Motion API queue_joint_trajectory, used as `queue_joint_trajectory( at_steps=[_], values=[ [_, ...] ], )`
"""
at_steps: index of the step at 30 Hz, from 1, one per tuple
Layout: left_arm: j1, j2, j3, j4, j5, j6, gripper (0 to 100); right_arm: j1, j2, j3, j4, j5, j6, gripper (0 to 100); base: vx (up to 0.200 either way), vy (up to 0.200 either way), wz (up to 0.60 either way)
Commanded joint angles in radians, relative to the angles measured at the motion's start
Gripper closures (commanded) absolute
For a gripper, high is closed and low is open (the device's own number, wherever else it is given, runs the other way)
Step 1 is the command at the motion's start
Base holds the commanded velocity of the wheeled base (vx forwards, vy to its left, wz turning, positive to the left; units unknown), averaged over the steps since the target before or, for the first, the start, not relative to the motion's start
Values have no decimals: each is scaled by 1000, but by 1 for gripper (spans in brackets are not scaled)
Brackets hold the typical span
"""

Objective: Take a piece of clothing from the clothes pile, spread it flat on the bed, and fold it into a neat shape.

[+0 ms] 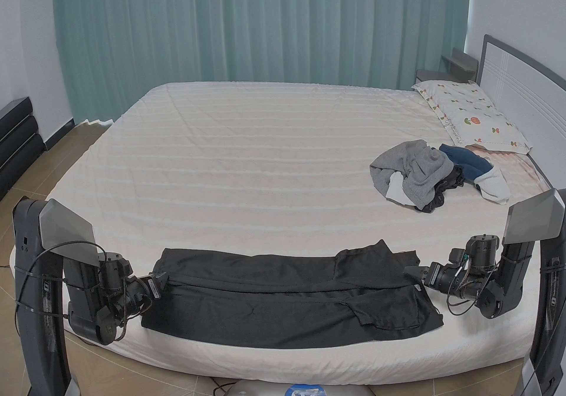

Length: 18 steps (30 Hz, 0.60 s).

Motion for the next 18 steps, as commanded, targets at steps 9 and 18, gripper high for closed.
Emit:
queue_joint_trajectory(
  at_steps=[9,18],
  values=[
    [33,-142,-35,-1,-12,-135,0,-36,-77,-74,46,-3,118,0,0,0,0],
    [4,-130,-302,270,-18,-331,0,-16,-74,-276,300,-13,298,0,0,0,0]
  ],
)
